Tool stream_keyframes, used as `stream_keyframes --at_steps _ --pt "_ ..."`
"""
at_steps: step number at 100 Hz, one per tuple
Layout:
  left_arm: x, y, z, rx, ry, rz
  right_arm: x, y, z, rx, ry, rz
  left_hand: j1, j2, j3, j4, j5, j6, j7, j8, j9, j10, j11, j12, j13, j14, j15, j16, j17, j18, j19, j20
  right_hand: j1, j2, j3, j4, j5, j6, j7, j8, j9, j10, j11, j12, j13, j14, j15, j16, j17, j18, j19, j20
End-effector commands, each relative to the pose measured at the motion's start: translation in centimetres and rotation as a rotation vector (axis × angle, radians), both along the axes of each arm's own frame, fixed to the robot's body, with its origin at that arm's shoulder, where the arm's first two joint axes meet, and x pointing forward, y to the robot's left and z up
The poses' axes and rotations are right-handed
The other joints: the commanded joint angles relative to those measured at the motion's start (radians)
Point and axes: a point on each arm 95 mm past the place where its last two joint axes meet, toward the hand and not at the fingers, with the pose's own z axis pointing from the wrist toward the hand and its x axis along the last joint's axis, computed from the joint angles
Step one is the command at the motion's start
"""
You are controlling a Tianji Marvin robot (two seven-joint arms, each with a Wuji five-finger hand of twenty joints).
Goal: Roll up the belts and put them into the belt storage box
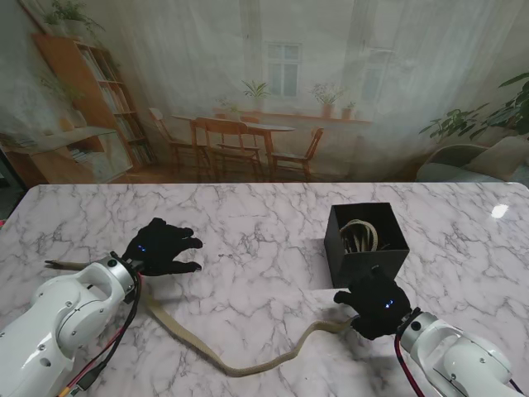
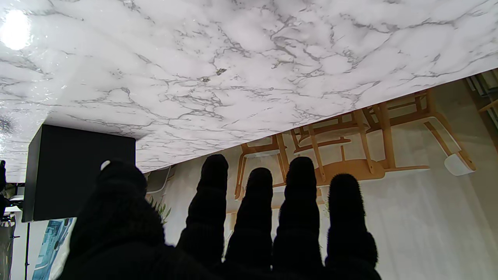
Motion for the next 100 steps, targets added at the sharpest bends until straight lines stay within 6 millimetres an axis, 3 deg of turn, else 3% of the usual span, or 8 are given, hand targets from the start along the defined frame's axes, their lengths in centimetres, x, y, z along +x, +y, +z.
stream_keyframes --at_steps 1,15,24,38,59,71,84,100 --pt "-0.2 -0.2 -0.2 0.002 0.012 -0.003 -0.1 -0.1 -0.9 0.047 0.043 -0.043 0.011 0.047 -0.013 -0.009 0.011 0.005 0.006 0.01 0.011 0.004 -0.008 0.014 -0.001 0.011 -0.017 0.002 -0.012 0.038 -0.026 0.004 -0.065 0.042 -0.067 0.015 0.088 0.072 0.014 0.105 0.003 0.024 0.009 0.022 0.015 0.03 -0.031 -0.002 -0.014 0.032 -0.014 -0.004" --pt "-0.3 -0.3 -0.2 0.0 0.015 -0.002 0.1 0.0 -1.4 0.074 0.068 -0.061 0.012 0.048 -0.013 -0.009 0.012 0.004 0.006 0.011 0.01 0.006 -0.008 0.014 -0.001 0.012 -0.017 0.002 -0.012 0.038 -0.027 0.005 -0.117 0.029 -0.121 0.011 0.14 0.097 0.012 0.162 0.065 0.021 0.03 0.034 0.048 0.064 -0.04 -0.011 -0.012 0.045 -0.016 -0.001" --pt "-0.2 -0.4 -0.3 -0.002 0.019 -0.003 0.3 0.3 -1.8 0.095 0.103 -0.074 0.014 0.048 -0.012 -0.009 0.013 0.006 0.007 0.011 0.01 0.005 -0.008 0.014 0.0 0.012 -0.016 0.003 -0.013 0.039 -0.027 0.005 -0.1 -0.018 -0.113 0.009 0.142 0.11 -0.009 0.186 0.2 -0.003 0.094 0.071 0.132 0.089 -0.048 -0.03 0.021 0.053 -0.007 0.002" --pt "-0.2 -0.7 -0.4 0.009 0.038 -0.015 0.8 1.1 -2.6 0.094 0.116 -0.078 0.014 0.048 -0.013 -0.009 0.013 0.005 0.007 0.011 0.014 0.004 -0.006 0.015 -0.002 0.013 -0.017 0.003 -0.014 0.039 -0.028 0.005 -0.014 -0.06 0.001 0.01 0.191 0.135 0.01 0.195 0.44 -0.06 0.276 0.171 0.339 0.0 0.102 0.052 0.134 0.013 0.082 0.026" --pt "-0.4 -1.2 -0.2 0.1 0.089 -0.098 1.6 2.6 -3.2 0.16 0.155 -0.082 0.011 0.049 -0.014 -0.009 0.011 0.002 0.006 0.011 0.017 0.001 -0.005 0.016 0.002 0.008 -0.016 0.003 -0.01 0.035 -0.027 0.005 0.173 -0.076 0.158 0.016 0.218 0.116 0.013 0.11 0.641 -0.086 0.393 0.193 0.488 -0.019 0.245 0.132 0.212 -0.013 0.16 0.025" --pt "-0.6 -1.1 -0.5 0.126 0.111 -0.117 1.9 3.3 -3.6 0.17 0.163 -0.085 0.009 0.05 -0.013 -0.009 0.011 0.001 0.006 0.011 0.018 0.001 -0.005 0.016 0.003 0.006 -0.017 0.002 -0.009 0.035 -0.027 0.005 0.233 -0.103 0.225 0.027 0.128 0.058 0.009 0.011 0.708 -0.081 0.429 0.209 0.534 -0.009 0.321 0.156 0.255 -0.015 0.2 0.013" --pt "-0.6 -0.9 -0.8 0.135 0.119 -0.109 2.3 4.4 -4.1 0.236 0.144 -0.147 0.012 0.048 -0.012 -0.009 0.011 0.001 0.007 0.011 0.02 0.001 -0.004 0.016 0.004 0.011 -0.017 0.002 -0.01 0.038 -0.027 0.005 0.269 -0.08 0.243 0.037 0.09 -0.011 0.025 -0.001 0.711 -0.053 0.489 0.227 0.538 0.024 0.421 0.16 0.292 0.008 0.238 0.01" --pt "-0.5 -0.6 -0.5 0.132 0.109 -0.104 2.9 6.0 -3.8 0.328 0.124 -0.241 0.012 0.049 -0.012 -0.008 0.011 0.002 0.007 0.011 0.02 0.0 -0.004 0.016 0.005 0.008 -0.016 0.002 -0.01 0.036 -0.026 0.004 0.297 -0.056 0.231 0.035 0.113 -0.007 0.038 -0.001 0.711 -0.033 0.491 0.211 0.534 0.045 0.453 0.141 0.305 0.019 0.253 0.002"
